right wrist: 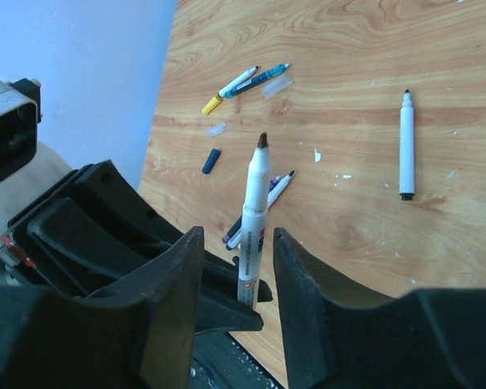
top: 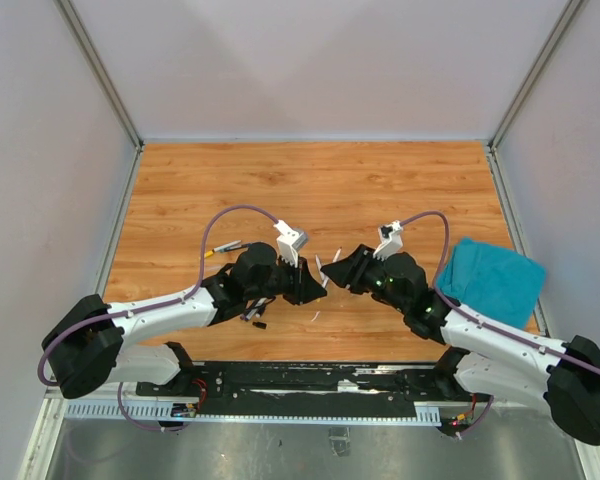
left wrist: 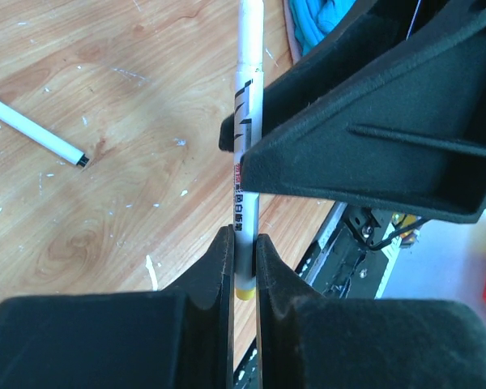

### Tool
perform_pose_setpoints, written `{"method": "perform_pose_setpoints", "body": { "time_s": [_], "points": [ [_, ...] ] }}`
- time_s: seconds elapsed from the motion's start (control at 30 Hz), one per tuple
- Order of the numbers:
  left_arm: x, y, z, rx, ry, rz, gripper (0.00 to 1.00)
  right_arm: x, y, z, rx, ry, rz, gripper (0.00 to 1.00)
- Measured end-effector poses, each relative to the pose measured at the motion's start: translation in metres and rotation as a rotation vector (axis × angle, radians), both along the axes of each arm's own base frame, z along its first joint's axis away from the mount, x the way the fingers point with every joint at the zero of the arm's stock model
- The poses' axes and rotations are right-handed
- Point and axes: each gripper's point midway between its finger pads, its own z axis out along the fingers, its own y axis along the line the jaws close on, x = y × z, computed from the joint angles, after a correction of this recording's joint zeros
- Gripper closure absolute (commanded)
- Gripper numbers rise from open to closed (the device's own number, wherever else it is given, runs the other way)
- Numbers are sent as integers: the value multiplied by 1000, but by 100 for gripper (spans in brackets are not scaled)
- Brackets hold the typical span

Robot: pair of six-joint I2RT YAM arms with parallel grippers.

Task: Insert the pens into the pen caps
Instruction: Pick up the pen from the center of the board.

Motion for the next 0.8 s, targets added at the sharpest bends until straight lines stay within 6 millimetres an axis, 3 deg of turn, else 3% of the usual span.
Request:
{"method": "perform_pose_setpoints", "body": {
  "time_s": [0.53, 0.63, 0.77, 0.8],
  "points": [
    [1, -2, 1, -13, 20, 15, 100, -17, 7, -22, -19, 54, 28, 75],
    [2, -2, 0, -14, 21, 18, 100, -17, 9, -22, -12, 55, 28, 80],
    [2, -2, -3, -6, 26, 22, 100, -16, 11, -23, -8, 59, 27, 99],
    [3, -2, -3, -5, 27, 25, 99, -16, 12, -24, -9, 60, 26, 99]
  ]
}}
